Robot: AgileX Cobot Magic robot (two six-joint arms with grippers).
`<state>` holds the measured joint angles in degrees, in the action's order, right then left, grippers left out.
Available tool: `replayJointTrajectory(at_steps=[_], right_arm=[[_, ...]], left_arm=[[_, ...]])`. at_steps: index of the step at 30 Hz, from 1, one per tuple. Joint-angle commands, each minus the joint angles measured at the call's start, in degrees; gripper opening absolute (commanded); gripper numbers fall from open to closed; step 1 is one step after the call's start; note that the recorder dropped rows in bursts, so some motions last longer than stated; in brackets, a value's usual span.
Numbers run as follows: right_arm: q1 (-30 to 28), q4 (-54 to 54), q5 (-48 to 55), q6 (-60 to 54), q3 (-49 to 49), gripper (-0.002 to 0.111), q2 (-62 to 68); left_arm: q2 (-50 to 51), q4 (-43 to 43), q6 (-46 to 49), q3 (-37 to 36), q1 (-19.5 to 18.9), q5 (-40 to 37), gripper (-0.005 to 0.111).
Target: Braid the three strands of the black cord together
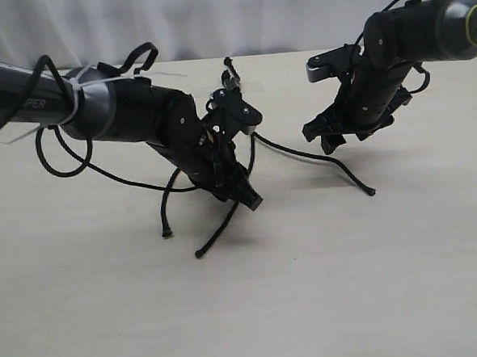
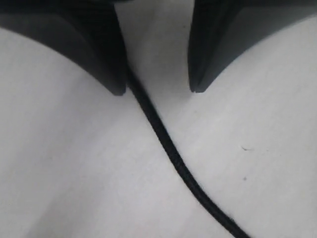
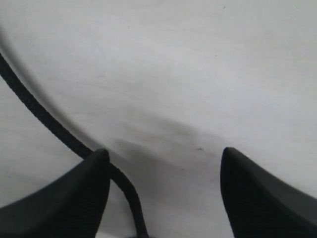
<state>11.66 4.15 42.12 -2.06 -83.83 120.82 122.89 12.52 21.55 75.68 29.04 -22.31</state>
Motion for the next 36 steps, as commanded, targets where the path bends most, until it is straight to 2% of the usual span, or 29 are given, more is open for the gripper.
replayJointTrajectory(at_steps=[1, 4, 10, 12, 15, 18, 28, 30, 34, 36], right_arm=[[-0.4, -0.3, -0.4, -0.3, 0.1, 0.061, -0.2], [-0.4, -0.3, -0.4, -0.3, 0.1, 0.061, -0.2], [-0.4, -0.5, -0.4, -0.3, 0.1, 0.061, -0.2], [-0.4, -0.5, -0.4, -0.3, 0.1, 0.061, -0.2], [-0.4, -0.5, -0.4, -0.3, 0.1, 0.061, -0.2], [-0.4, -0.5, -0.4, -0.3, 0.1, 0.061, -0.2], [-0.4, -0.7, -0.4, -0.3, 0.1, 0.061, -0.2], [-0.4, -0.7, -0.5, -0.3, 0.1, 0.061, -0.2], [-0.4, -0.7, -0.5, -0.3, 0.1, 0.061, -0.2], [-0.4, -0.7, -0.5, -0.3, 0.1, 0.061, -0.2]], left_arm=[[1.3, -0.1, -0.4, 0.4, 0.7, -0.1, 0.027], [1.4, -0.6, -0.4, 0.4, 1.6, -2.1, 0.004], [0.9, -1.4, -2.5, 0.4, 1.5, -1.6, 0.002], [0.5, -1.4, -2.5, 0.4, 1.5, -1.8, 0.008], [-0.4, -1.3, -3.9, 0.5, 1.5, -2.6, 0.026], [-0.7, -1.3, -4.3, 0.5, 1.5, -2.8, 0.037], [1.4, -1.4, -4.3, 0.5, 2.2, -2.6, 0.039], [2.2, -1.6, -4.3, 0.5, 2.2, -2.5, 0.033], [2.0, -3.8, -4.3, 0.5, 2.3, -3.6, 0.005], [1.6, -3.9, -4.9, 0.5, 2.3, -4.0, 0.000]])
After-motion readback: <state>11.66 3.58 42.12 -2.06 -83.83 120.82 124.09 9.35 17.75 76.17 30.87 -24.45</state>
